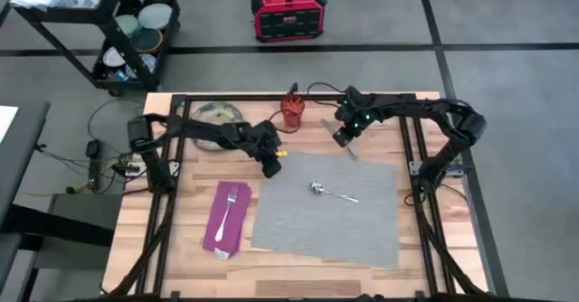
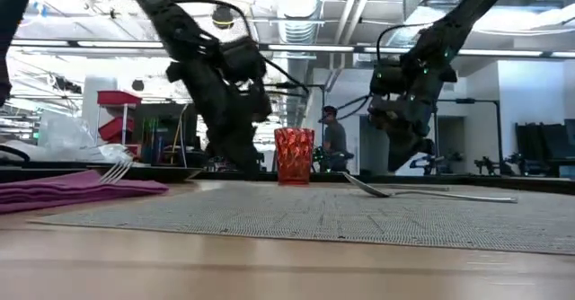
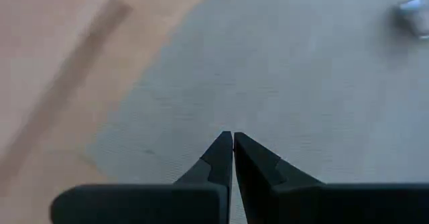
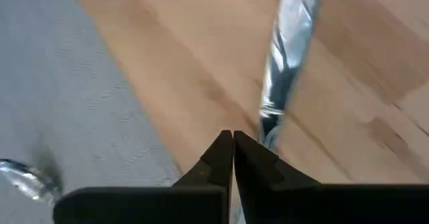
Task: Set table place
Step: Move the knife on top of the table mat
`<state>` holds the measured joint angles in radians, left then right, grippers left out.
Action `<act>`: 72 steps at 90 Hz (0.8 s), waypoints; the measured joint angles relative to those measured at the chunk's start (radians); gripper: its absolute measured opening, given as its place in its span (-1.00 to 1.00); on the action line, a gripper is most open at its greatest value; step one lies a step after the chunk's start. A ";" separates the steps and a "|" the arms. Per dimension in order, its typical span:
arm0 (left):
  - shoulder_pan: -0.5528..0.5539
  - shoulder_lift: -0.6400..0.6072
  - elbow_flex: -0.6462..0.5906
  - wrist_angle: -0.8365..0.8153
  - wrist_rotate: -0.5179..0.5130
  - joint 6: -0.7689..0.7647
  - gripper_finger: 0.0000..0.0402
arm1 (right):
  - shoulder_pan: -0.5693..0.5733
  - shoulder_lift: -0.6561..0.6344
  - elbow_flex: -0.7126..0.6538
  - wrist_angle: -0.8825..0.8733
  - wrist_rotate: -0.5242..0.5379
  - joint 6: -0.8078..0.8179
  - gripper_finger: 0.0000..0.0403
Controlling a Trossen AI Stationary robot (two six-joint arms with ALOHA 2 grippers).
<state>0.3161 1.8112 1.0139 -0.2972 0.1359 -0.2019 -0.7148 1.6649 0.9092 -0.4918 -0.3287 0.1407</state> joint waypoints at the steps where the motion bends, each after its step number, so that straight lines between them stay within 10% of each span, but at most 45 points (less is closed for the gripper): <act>1: 0.000 0.005 0.007 -0.010 -0.004 0.005 -1.00 | -0.003 0.004 0.000 0.001 -0.003 -0.001 -1.00; 37: 0.047 0.095 0.089 -0.228 -0.026 0.053 -1.00 | 0.029 0.037 0.001 -0.226 -0.030 -0.019 -1.00; 72: 0.072 0.097 0.083 -0.218 -0.022 0.028 -1.00 | 0.264 -0.342 -0.021 -0.393 0.032 0.083 -1.00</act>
<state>0.3882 1.9083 1.0973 -0.5148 0.1135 -0.1741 -0.4508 1.3232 0.8880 -0.8845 -0.2963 0.2235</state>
